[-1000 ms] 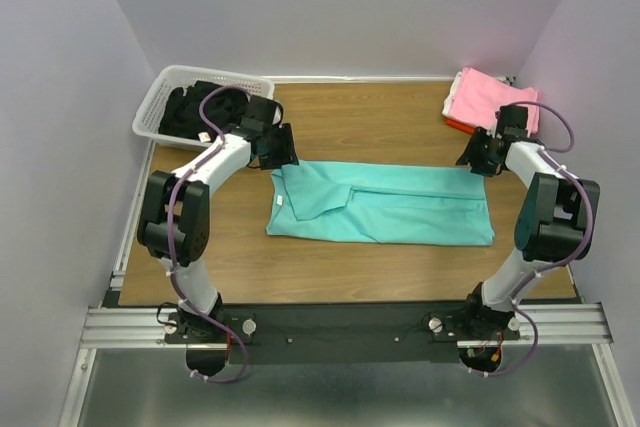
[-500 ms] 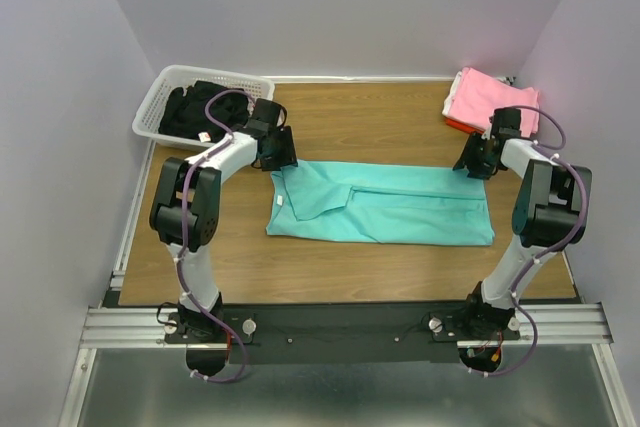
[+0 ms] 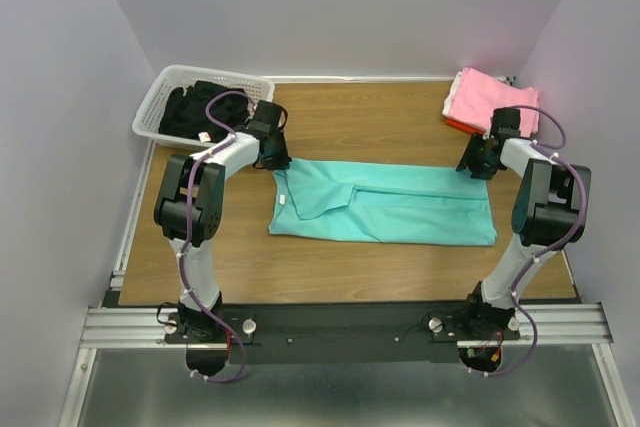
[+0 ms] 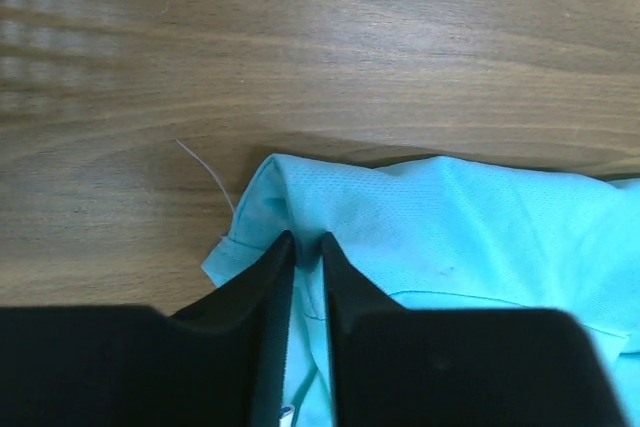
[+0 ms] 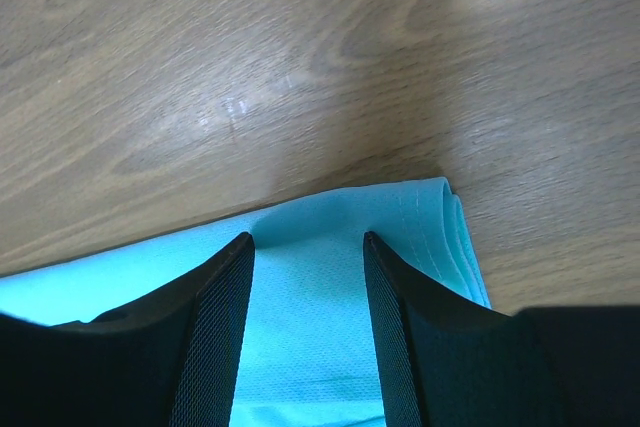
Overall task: Fold and stack the t-shirts
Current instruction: Fold the tshirt
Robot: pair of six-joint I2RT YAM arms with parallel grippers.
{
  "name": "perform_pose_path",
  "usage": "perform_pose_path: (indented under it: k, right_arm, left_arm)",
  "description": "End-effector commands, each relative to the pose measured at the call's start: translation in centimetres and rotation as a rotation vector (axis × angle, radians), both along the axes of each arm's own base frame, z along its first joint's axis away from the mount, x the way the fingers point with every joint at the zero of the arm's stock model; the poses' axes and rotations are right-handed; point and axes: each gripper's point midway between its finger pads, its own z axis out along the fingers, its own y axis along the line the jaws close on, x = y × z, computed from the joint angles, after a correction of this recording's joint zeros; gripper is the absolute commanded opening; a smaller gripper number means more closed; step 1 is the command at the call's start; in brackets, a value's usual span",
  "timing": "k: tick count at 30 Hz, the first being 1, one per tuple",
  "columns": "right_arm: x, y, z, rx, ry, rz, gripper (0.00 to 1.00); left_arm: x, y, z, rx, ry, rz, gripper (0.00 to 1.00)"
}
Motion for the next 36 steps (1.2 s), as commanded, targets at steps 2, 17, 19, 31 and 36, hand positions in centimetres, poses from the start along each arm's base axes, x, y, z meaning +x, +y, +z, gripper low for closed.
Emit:
perform_pose_path:
  k: [2, 17, 19, 31, 36]
  right_arm:
    - [-2.9, -1.4, -2.8, -0.080, 0.158, -0.047, 0.55]
    - [-3.2, -1.3, -2.6, -0.072, 0.183, -0.043, 0.55]
    - [-2.8, -1.1, -2.0, -0.064, 0.166, -0.025, 0.56]
    - [-0.9, 2.7, 4.3, 0.101, -0.026, 0.129, 0.57]
    - [-1.9, 4.7, 4.7, 0.183, -0.039, 0.182, 0.57]
  left_arm:
    - [-0.5, 1.5, -0.9, 0.040, 0.005, 0.037, 0.17]
    - [-1.0, 0.9, -1.0, 0.005, 0.011, 0.010, 0.15]
    - [0.4, 0.4, 0.6, -0.003, -0.030, 0.002, 0.29]
    - [2.2, -5.1, 8.3, -0.078, -0.163, -0.132, 0.64]
    - [-0.3, -7.4, 8.2, -0.145, -0.140, -0.203, 0.64]
